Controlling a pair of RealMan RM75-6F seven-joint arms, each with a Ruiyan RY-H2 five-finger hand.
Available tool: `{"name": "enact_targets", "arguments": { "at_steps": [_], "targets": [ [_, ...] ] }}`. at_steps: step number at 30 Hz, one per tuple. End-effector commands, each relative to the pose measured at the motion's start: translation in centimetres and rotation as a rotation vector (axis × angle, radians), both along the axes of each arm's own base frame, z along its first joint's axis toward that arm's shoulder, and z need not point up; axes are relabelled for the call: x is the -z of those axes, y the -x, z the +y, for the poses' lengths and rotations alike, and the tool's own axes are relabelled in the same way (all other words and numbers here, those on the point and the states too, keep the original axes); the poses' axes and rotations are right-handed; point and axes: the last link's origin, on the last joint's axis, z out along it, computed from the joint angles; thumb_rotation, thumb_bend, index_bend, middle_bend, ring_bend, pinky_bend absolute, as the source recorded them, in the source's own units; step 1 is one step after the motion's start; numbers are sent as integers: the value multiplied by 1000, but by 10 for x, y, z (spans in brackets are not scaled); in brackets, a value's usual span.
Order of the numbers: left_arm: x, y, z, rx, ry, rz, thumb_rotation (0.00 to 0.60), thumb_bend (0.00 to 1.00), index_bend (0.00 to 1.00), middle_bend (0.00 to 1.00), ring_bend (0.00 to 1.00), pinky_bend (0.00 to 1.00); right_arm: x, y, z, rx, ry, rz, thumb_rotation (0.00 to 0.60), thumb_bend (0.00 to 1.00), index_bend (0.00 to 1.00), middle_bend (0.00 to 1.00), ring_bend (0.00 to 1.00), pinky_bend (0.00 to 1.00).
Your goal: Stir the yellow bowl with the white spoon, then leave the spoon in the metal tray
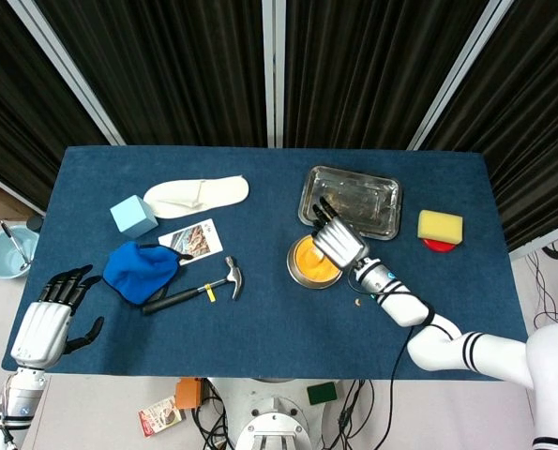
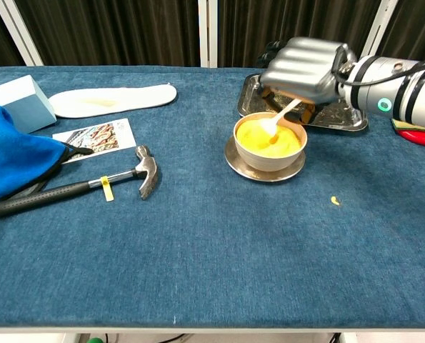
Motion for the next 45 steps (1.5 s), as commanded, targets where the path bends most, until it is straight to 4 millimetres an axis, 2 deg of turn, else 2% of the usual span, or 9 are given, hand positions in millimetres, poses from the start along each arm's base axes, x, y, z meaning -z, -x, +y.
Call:
{"name": "enact_targets", "arguments": {
  "at_steps": [1, 8, 15, 22, 33, 39, 45],
  "targets": [
    [-1, -1, 0, -2, 0, 2, 526, 332, 171, 85, 107, 132, -8, 6, -8, 60, 15, -69, 600, 550, 723, 345, 100, 86],
    [0, -2, -1, -4, 2, 4, 535, 331, 171, 85, 107, 130, -13, 1, -11, -3, 42, -37, 600, 551, 723, 345, 100, 82],
    [-1, -3, -2, -4, -4, 0, 532, 331, 171, 85, 107, 131, -13, -18, -5, -367, 158, 333, 600, 552, 723, 346, 100, 77],
    [0, 0, -4, -9, -6, -3, 534, 331, 171, 85, 107, 132, 2, -37, 6, -584, 217, 561, 600, 567, 740, 366, 115, 76],
    [0, 7, -10, -32, -12, -12, 534, 331, 171, 85, 107, 131, 11, -38, 7, -681, 257, 751, 600, 571, 788, 401, 149, 53],
    [0, 8, -10, -34, -16, -15, 530, 331, 171, 85, 107, 131, 13, -37, 3, -677, 279, 796, 600, 570, 790, 402, 149, 5],
    [2, 10, -12, -43, -15, -19, 534, 331, 171, 85, 107, 131, 17, -35, 3, -688, 285, 828, 600, 571, 790, 403, 149, 0]
  ]
}}
